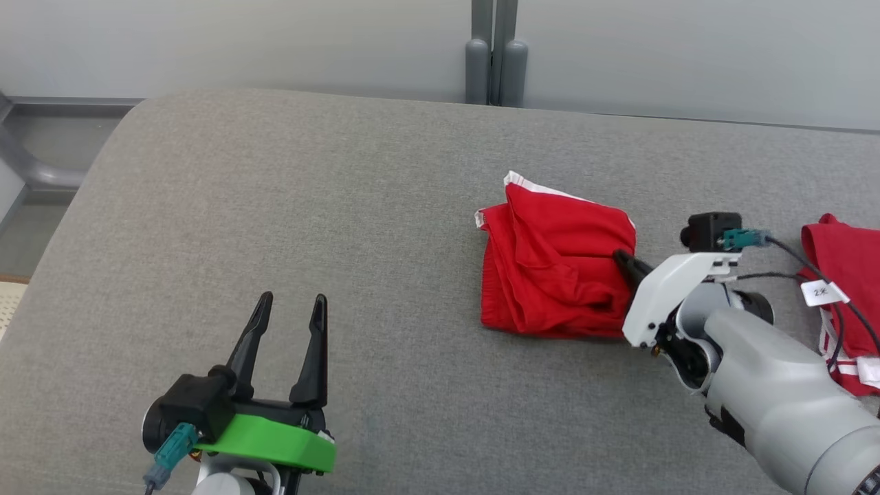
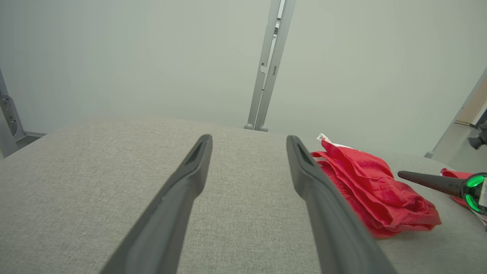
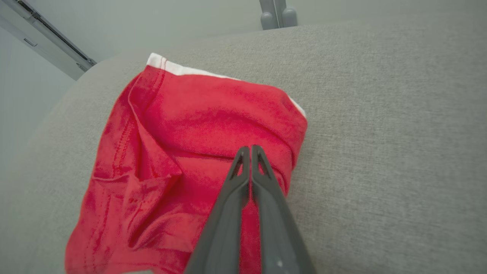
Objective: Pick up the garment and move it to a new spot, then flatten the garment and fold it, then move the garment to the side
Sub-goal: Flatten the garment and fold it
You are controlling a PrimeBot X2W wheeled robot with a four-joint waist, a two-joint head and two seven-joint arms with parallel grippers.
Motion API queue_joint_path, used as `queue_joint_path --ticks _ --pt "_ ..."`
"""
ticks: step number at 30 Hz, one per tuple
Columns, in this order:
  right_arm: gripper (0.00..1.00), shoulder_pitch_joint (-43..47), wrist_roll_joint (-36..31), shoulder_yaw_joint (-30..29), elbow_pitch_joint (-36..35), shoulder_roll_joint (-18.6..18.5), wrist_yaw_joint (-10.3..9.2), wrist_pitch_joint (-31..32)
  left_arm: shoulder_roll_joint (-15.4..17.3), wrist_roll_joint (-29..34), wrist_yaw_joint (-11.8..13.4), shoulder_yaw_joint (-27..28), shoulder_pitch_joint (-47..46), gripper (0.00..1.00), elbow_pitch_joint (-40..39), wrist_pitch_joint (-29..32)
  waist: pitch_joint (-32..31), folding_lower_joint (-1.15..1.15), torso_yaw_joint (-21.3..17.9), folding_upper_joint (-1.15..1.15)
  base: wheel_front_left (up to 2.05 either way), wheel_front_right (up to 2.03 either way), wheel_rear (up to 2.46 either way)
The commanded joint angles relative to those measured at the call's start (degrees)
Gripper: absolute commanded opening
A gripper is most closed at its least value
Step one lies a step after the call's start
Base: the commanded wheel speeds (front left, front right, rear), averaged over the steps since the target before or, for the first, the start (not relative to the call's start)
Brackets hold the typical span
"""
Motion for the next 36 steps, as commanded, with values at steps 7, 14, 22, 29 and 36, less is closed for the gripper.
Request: queue_joint_path --ticks 7,14,22,29,36 --pt "0.00 4.0 1.6 1.6 -2.5 4.3 0.00 1.3 -0.1 0.1 -0.2 0.6 -0.2 1.00 0.7 -0.2 0.3 0.00 3.7 0.00 0.00 0.00 0.00" --pt "0.00 6.6 0.1 6.3 -11.5 6.4 0.00 -1.0 0.0 0.4 -0.3 1.1 0.6 1.00 0.9 -0.2 -0.6 0.00 1.6 0.00 0.00 0.00 0.00" --pt "0.18 5.1 -3.2 4.9 -17.8 2.9 0.00 -5.8 0.6 0.8 -0.2 2.4 1.4 1.00 -0.1 -0.2 -2.4 0.00 -3.1 0.00 0.00 0.00 0.00" --pt "1.00 8.8 -15.4 -11.1 -26.0 -1.9 0.00 -6.2 1.3 1.4 0.2 5.1 2.6 1.00 -1.8 -0.1 -3.9 0.00 -8.8 0.00 0.00 0.00 0.00" --pt "1.00 17.9 -28.5 -27.7 -34.0 -2.2 0.00 -6.2 1.6 1.7 0.7 7.4 3.1 1.00 -2.5 -0.2 -4.5 0.00 -12.6 0.00 0.00 0.00 0.00"
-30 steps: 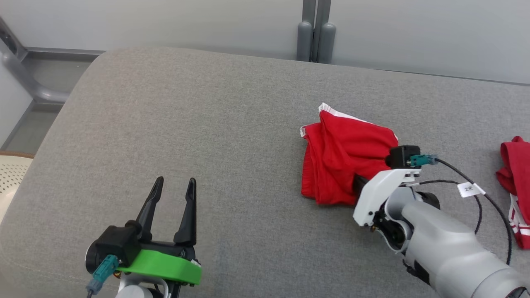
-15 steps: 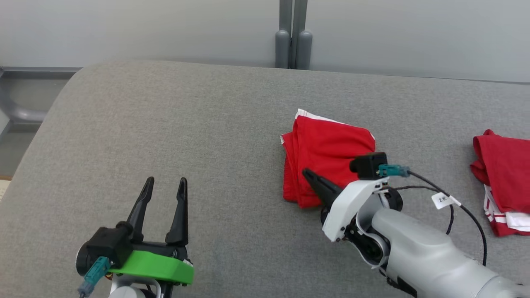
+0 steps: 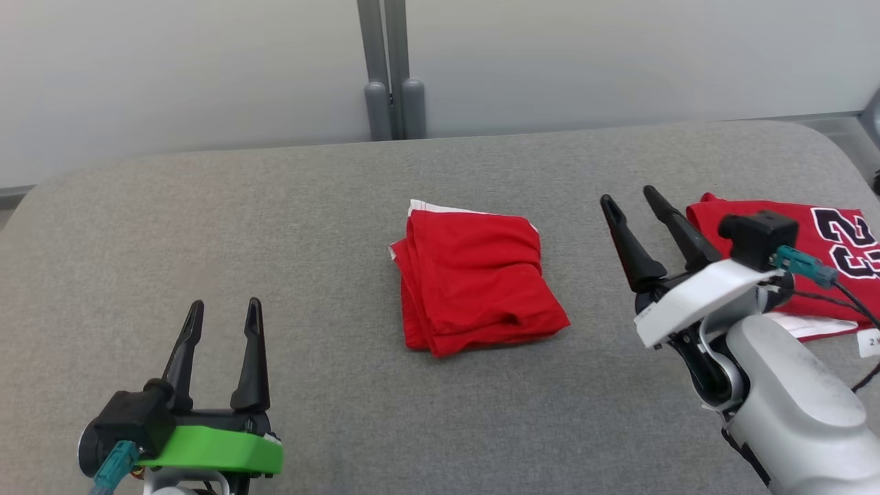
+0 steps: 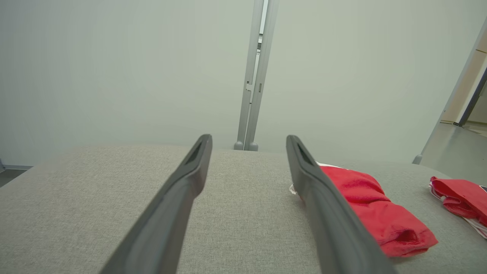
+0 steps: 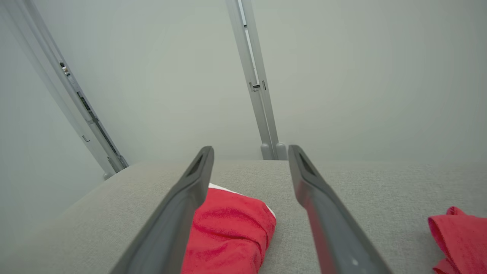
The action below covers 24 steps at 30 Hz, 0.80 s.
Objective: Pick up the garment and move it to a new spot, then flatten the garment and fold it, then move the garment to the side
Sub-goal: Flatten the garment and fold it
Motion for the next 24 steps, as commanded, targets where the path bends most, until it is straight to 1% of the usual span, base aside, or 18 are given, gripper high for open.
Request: queue_joint_path --ticks 1,5,11,16,20,24 --pt "1.00 2.8 -2.2 -2.5 -1.3 0.5 0.00 -0.1 0.3 0.5 0.3 0.5 0.7 1.00 -0.2 -0.2 -0.8 0.00 -2.5 0.00 0.00 0.00 0.00" --pt "1.00 8.1 -7.7 -9.1 -4.6 1.7 0.00 -0.1 0.2 0.7 0.3 1.4 1.4 1.00 0.1 -0.2 -0.8 0.00 -3.6 0.00 0.00 0.00 0.00" --pt "1.00 14.2 -13.5 -15.8 -7.1 4.6 0.00 -0.1 0.1 1.9 0.7 3.2 2.0 1.00 0.9 -0.2 -0.9 0.00 -4.5 0.00 0.00 0.00 0.00" --pt "1.00 17.2 -17.6 -17.7 -7.3 6.7 0.00 -0.1 -0.3 2.5 0.6 4.2 2.2 1.00 1.0 -0.2 -0.8 0.00 -4.8 0.00 0.00 0.00 0.00" --pt "1.00 18.1 -18.8 -18.2 -7.3 7.8 0.00 -0.1 -0.7 2.8 0.4 4.5 2.1 1.00 1.0 -0.2 -0.7 0.00 -4.9 0.00 0.00 0.00 0.00" --pt "1.00 18.0 -19.6 -18.2 -6.7 8.2 0.00 0.0 -0.9 3.1 0.2 4.5 1.9 1.00 1.1 -0.2 -0.8 0.00 -4.7 0.00 0.00 0.00 0.00"
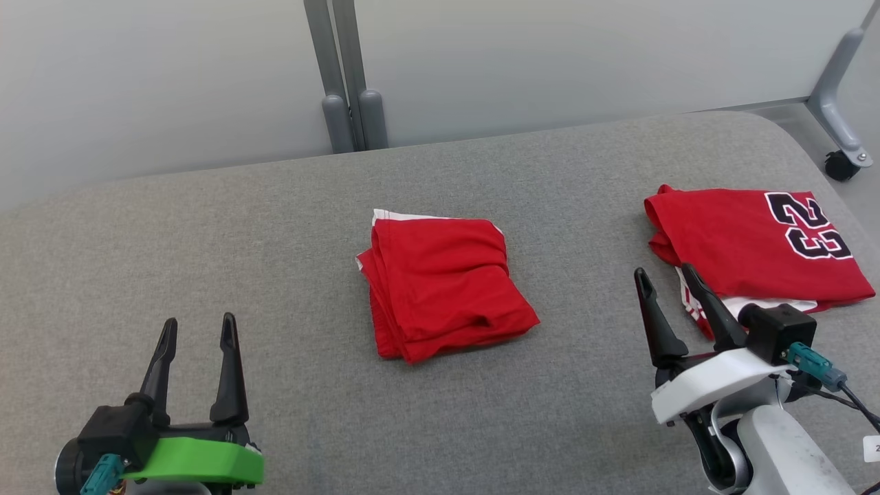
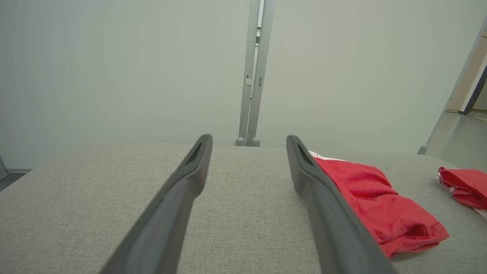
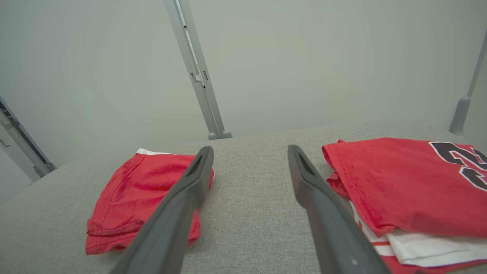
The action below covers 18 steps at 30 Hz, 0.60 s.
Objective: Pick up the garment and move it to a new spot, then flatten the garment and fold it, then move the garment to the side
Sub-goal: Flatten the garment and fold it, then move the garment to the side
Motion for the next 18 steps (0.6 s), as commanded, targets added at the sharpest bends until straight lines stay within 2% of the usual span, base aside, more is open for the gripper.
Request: queue_joint_path --ticks 1,11,18 --pt "1.00 0.4 -0.5 -0.1 0.2 0.1 0.00 0.0 -0.2 0.2 -0.1 0.3 0.3 1.00 0.2 -0.1 0.0 0.00 0.1 0.00 0.00 0.00 0.00" --pt "1.00 0.1 -0.5 -0.2 1.0 0.4 0.00 1.2 -0.4 0.8 -0.5 -0.2 -0.4 1.00 0.6 -0.2 0.2 0.00 1.7 0.00 0.00 0.00 0.00" --pt "1.00 -5.3 -0.4 1.9 3.4 -0.1 0.00 7.7 -0.5 0.8 -0.7 -1.9 -1.5 1.00 1.2 -0.1 1.2 0.00 5.8 0.00 0.00 0.00 0.00"
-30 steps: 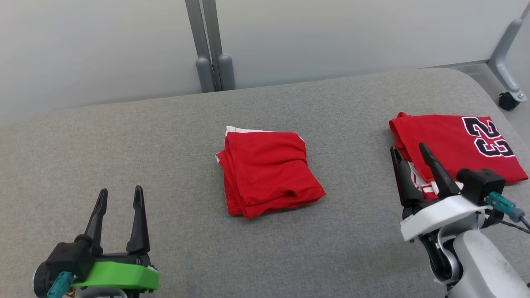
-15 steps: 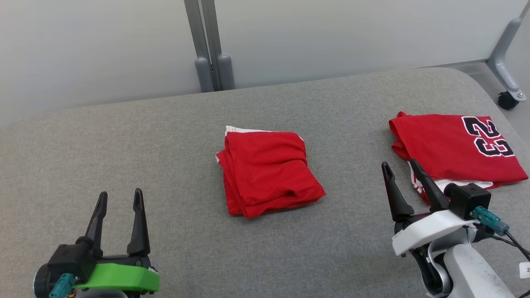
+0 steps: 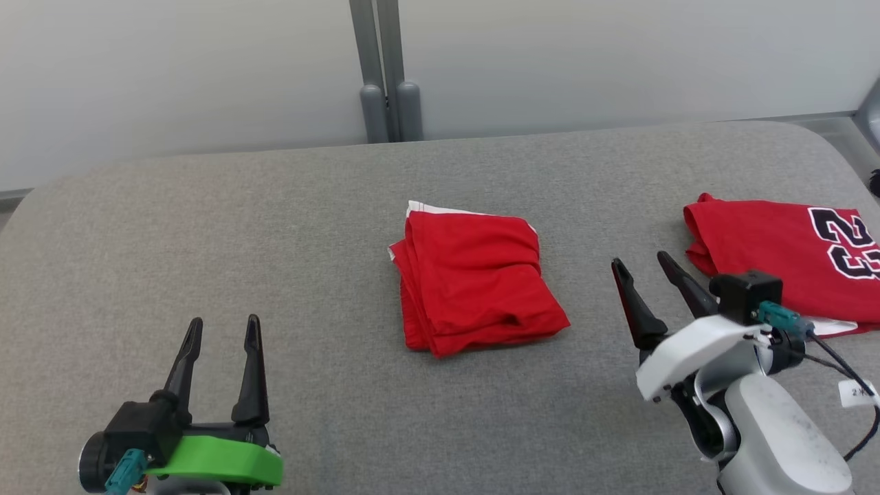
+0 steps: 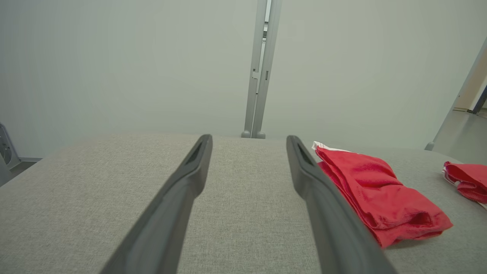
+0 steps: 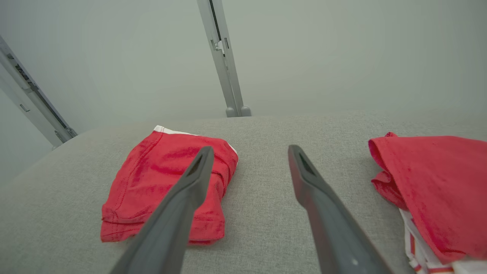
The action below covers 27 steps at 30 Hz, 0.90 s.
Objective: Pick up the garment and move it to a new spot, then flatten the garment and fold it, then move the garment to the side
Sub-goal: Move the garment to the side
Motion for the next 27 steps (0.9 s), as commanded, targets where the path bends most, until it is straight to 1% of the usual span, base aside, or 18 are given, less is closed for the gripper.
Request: queue_joint_path --ticks 1,5,10,16,18,20,23,27 --pt "1.00 -1.9 -0.3 0.2 0.6 -0.2 0.00 1.0 0.1 0.3 -0.2 -0.2 -1.3 1.00 0.2 -0.2 1.0 0.00 2.5 0.00 0.00 0.00 0.00" --pt "1.00 -7.0 0.2 0.1 3.8 -0.1 0.00 5.0 0.2 0.6 -0.3 -1.5 -2.4 1.00 0.9 -0.2 2.7 0.00 6.0 0.00 0.00 0.00 0.00" --pt "1.00 -13.7 1.2 -0.2 10.4 -0.7 0.00 11.9 0.0 0.2 -0.3 -2.6 -3.9 1.00 1.3 -0.2 5.5 0.00 10.2 0.00 0.00 0.00 0.00" --pt "1.00 -20.1 3.7 -0.6 20.5 -0.9 0.00 22.3 -0.2 -0.4 -0.4 -3.3 -5.4 1.00 1.8 -0.1 7.9 0.00 13.6 0.00 0.00 0.00 0.00" --pt "1.00 -21.7 5.0 -0.8 23.0 -0.4 0.01 24.6 -0.2 -0.6 -0.4 -3.4 -5.8 1.00 1.9 -0.2 8.5 0.00 14.4 0.00 0.00 0.00 0.00" --pt "1.00 -22.3 5.1 -1.6 26.5 -0.9 -0.01 27.3 -0.3 -0.8 -0.4 -3.6 -6.2 1.00 2.1 -0.1 9.0 0.00 15.1 0.00 0.00 0.00 0.00" --pt "1.00 -23.9 5.8 -2.7 30.1 0.3 0.00 28.4 -0.4 -1.0 -0.4 -3.9 -6.6 1.00 2.3 -0.2 9.5 0.00 15.9 0.00 0.00 0.00 0.00" --pt "1.00 -23.5 6.4 -2.8 33.8 1.6 0.00 28.9 -0.4 -1.0 -0.4 -3.9 -6.8 1.00 2.5 -0.2 9.8 0.00 16.1 0.00 0.00 0.00 0.00"
